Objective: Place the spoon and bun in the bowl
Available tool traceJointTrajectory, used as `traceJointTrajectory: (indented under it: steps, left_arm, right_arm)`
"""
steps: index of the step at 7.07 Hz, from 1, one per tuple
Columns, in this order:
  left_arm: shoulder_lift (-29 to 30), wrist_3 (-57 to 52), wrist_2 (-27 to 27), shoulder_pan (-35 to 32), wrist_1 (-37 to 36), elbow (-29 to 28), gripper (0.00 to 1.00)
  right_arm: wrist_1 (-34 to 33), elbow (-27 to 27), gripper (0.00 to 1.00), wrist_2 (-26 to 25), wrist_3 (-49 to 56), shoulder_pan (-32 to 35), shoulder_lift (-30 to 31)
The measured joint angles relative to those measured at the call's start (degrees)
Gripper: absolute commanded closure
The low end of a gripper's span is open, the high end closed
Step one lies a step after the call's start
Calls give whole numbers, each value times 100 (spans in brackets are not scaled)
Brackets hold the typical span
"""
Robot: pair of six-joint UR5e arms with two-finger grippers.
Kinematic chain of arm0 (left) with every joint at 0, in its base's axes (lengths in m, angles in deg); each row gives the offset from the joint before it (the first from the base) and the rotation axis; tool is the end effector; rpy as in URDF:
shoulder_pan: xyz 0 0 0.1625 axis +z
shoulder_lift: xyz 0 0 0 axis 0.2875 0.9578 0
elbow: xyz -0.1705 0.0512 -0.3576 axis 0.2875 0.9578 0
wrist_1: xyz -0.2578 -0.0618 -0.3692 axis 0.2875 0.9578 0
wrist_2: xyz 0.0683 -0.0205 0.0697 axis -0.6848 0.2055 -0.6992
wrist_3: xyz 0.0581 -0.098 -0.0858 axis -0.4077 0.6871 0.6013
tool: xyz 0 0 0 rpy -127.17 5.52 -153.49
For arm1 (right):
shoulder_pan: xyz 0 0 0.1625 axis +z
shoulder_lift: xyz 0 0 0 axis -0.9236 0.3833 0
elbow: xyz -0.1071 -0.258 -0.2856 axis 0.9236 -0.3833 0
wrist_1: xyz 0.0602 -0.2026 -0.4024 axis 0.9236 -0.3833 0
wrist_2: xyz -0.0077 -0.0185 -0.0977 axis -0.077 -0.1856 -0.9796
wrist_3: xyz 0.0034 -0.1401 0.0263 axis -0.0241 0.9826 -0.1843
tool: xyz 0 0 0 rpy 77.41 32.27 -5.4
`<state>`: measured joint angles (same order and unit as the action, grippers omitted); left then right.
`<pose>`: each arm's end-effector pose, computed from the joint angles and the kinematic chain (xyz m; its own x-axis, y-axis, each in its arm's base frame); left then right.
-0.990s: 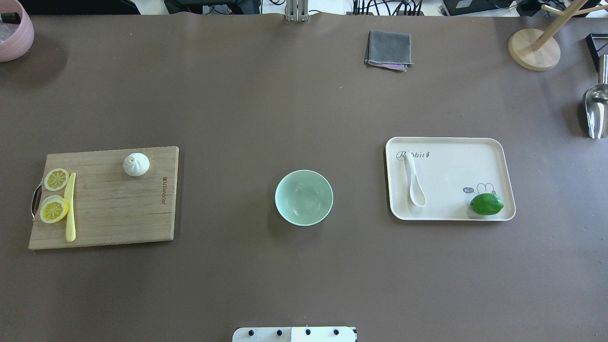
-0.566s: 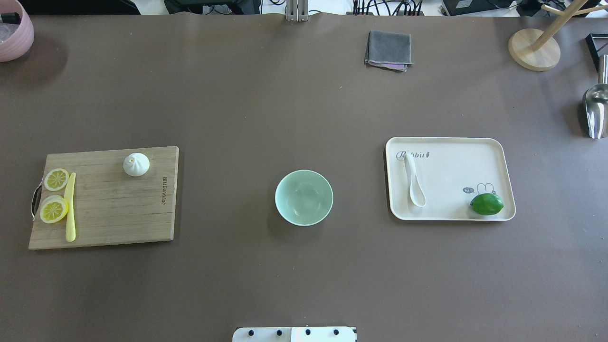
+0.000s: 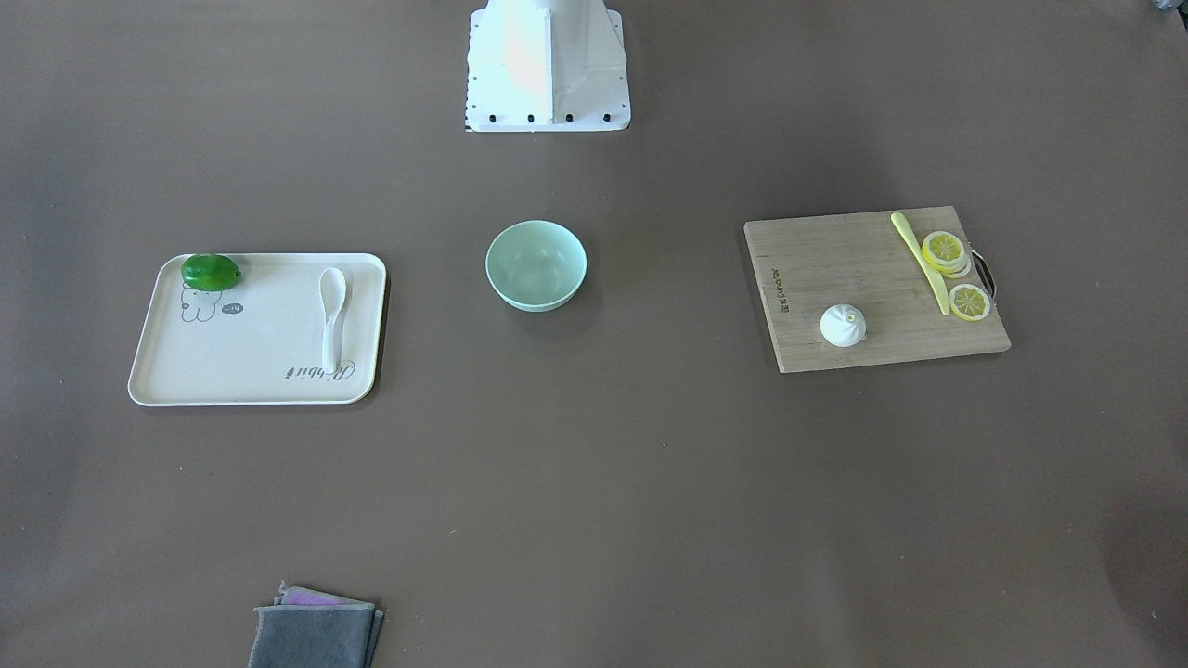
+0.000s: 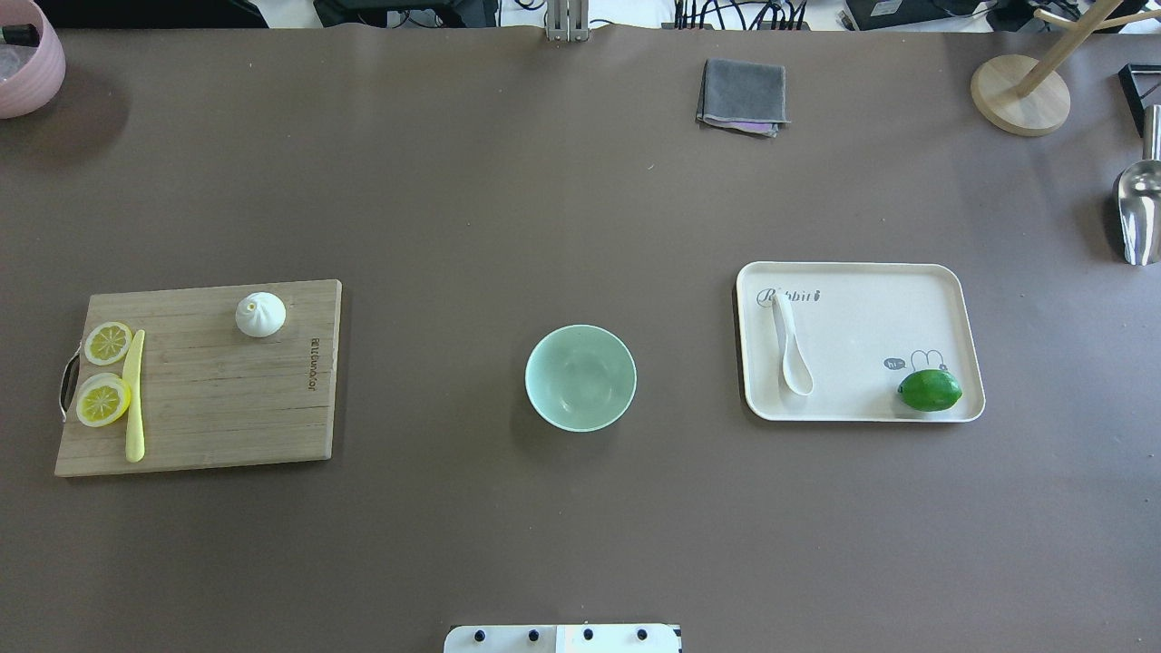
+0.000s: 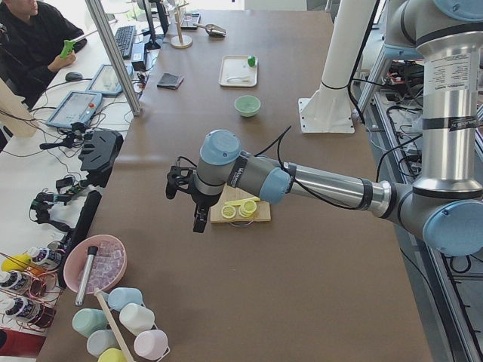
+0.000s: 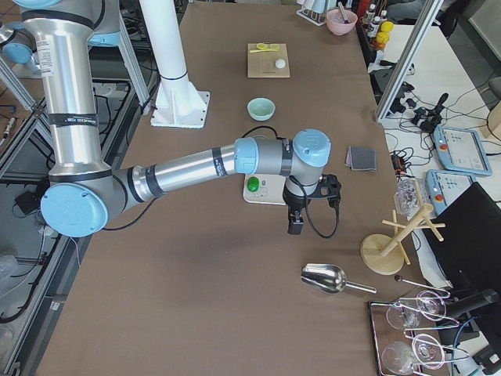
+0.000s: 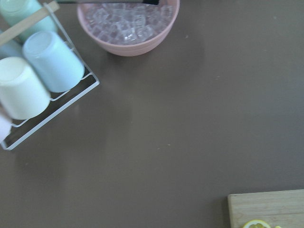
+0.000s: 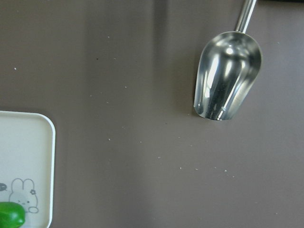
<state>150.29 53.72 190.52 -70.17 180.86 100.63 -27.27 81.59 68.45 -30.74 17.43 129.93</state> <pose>-0.0062 -0.5386 0.5117 0.6905 0.0660 -0.7203 0.1715 0.9525 0.2517 -0.0170 -0.5546 0.5110 0.7051 -0.0536 0.7071 0.0580 0.9982 0.0178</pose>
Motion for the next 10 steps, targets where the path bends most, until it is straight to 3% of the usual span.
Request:
traceJointTrajectory:
  steps: [3,5,10]
  left_arm:
    - [333,195,77,659,662,-183,2]
    - [810,365,55,916,807,-453,2]
    - [1172,762,-249,2021,1018,-503,2]
  right_arm:
    - [1073,197,0,109,-1532,-1077,-238]
    - [1268,245,0,119,-2404,-1635,-573]
    - [1953,212,0,-637,-3959,-3070,-1016]
